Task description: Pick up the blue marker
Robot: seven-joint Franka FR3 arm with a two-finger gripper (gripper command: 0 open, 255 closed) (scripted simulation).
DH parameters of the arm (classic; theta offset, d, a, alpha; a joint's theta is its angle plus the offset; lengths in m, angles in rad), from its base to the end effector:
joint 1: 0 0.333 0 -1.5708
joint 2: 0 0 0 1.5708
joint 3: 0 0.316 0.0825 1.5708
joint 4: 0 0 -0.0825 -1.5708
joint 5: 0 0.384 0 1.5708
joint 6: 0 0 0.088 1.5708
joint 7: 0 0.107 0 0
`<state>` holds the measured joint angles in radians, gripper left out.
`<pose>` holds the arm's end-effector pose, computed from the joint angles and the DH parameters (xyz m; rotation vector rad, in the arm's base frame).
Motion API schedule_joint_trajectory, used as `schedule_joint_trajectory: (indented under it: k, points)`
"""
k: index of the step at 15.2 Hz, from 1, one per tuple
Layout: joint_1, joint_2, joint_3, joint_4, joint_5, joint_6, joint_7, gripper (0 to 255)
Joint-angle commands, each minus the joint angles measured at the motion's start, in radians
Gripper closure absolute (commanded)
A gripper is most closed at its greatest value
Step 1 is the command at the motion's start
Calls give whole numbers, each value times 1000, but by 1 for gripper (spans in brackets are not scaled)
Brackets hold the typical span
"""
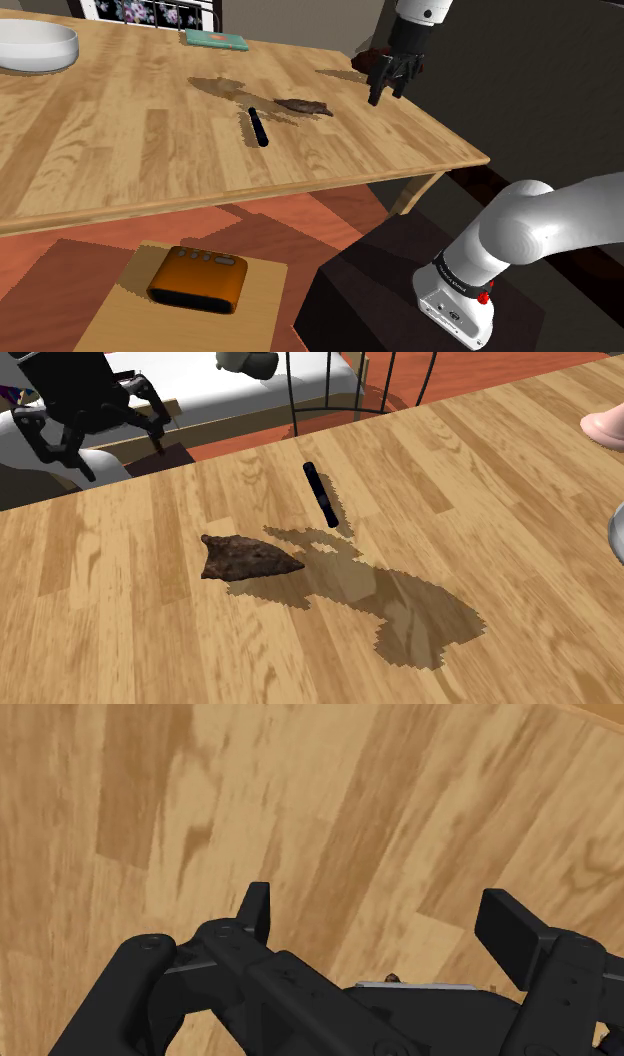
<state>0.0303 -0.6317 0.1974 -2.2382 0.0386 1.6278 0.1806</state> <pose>0.3464 0.1019 0.5949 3.0673 0.0130 0.0401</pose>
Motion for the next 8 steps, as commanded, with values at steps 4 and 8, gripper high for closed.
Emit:
schedule_joint_trajectory:
  k: [4,8]
  points:
    - [-3,128,111,75,36,47,184,0]
    - [-12,258,195,168,34,77,331,0]
